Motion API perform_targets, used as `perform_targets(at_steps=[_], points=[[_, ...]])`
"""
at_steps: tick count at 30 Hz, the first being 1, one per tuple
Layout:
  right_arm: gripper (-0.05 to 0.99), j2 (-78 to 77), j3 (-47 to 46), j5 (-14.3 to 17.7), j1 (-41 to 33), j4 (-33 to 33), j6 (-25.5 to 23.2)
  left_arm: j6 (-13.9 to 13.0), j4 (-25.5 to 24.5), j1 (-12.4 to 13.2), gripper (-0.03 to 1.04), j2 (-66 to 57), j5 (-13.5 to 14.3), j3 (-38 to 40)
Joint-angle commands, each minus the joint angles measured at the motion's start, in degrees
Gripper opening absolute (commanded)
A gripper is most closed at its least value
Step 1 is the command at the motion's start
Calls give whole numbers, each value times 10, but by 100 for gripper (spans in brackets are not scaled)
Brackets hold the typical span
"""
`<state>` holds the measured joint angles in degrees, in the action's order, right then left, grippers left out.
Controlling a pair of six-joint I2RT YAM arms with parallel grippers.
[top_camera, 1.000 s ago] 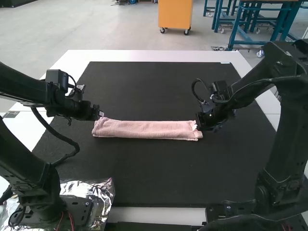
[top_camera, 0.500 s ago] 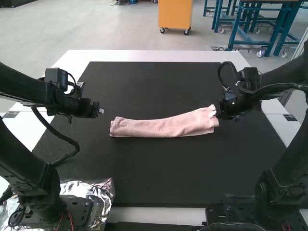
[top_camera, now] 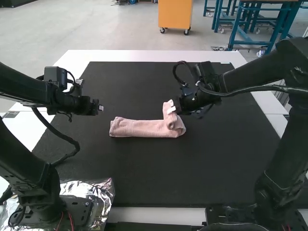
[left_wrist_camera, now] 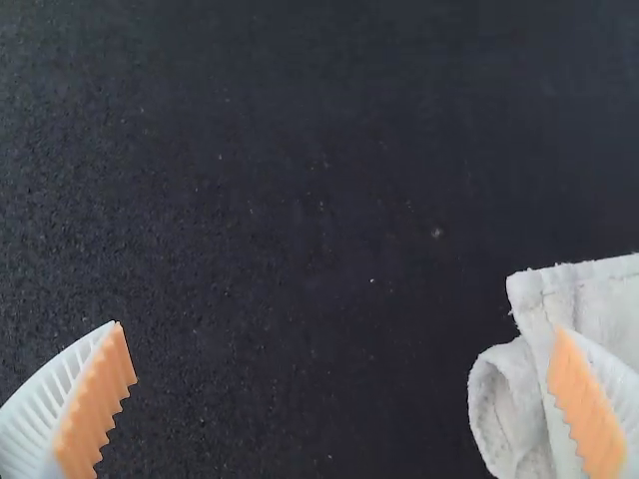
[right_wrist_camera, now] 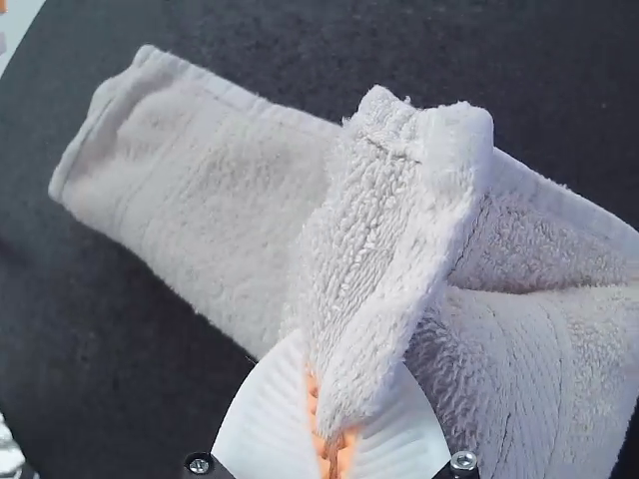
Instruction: Fold the towel.
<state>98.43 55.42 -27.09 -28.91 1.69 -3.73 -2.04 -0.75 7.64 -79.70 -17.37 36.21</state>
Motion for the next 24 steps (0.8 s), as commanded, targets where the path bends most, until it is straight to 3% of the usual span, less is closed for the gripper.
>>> perform_targets(at_steps=[1,12,15,24], points=[[-2,33,37,-4,-34,-11,-32,6,9,5,97,8,8,5],[-2,160,175,0,-118,-8,-39,9,44,6,97,8,13,-15],[-2,185,208,1,-135,-7,-43,20,56,6,97,8,13,-24],[-2,237,258,1,-164,-3,-44,21,66,6,97,7,13,-33]])
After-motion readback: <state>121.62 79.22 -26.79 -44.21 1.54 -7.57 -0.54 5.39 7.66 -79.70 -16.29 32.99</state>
